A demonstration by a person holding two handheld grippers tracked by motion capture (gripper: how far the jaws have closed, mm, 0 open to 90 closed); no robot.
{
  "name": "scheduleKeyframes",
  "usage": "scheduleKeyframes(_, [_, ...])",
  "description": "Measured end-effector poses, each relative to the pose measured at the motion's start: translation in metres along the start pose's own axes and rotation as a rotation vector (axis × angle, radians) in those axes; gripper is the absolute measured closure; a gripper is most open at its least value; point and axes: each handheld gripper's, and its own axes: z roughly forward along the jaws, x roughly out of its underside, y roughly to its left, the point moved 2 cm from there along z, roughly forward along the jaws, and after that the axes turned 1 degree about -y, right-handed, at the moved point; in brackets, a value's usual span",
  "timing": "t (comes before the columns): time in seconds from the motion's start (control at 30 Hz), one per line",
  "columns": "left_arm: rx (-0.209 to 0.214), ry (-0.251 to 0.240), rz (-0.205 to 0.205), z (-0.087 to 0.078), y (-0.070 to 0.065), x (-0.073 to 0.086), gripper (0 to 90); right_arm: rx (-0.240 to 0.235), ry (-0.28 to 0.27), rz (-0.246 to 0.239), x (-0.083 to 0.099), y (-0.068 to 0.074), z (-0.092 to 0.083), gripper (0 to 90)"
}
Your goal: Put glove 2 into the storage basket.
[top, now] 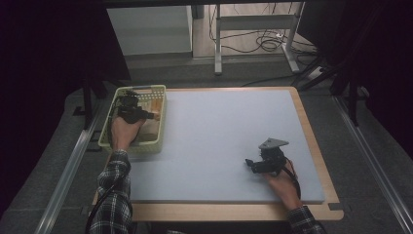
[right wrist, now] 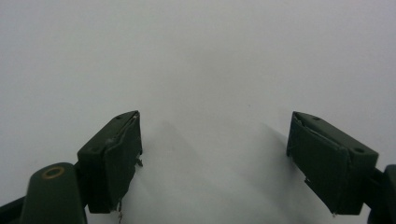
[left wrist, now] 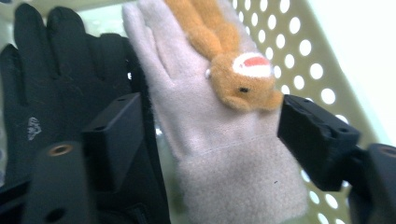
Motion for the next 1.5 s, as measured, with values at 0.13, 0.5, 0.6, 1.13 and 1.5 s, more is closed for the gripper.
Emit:
scheduleKeyframes(0.13, [0.003,-0.021,0.025,-0.005,0.0,0.002,15.7,0.001,-0.001,-0.002,0.0,0.0,0.0,17.8])
scheduleKeyframes(0.5, [0.007,-0.073,0.069,-0.019,0.002,0.012,7.8,0.004,0.0,-0.005,0.0,0.0,0.0,17.9])
scheduleKeyframes(0.6, [0.013,-0.071,0.077,-0.021,0.003,0.016,6.0,0.005,0.0,-0.006,0.0,0.0,0.0,17.8])
scheduleKeyframes(1.13, [0.043,-0.108,0.121,-0.032,0.005,0.036,3.3,0.008,-0.001,-0.008,0.0,0.001,0.0,17.8])
scheduleKeyframes(1.5, [0.079,-0.159,0.136,-0.042,0.001,0.049,3.3,0.01,-0.001,-0.007,0.0,0.001,-0.001,17.8])
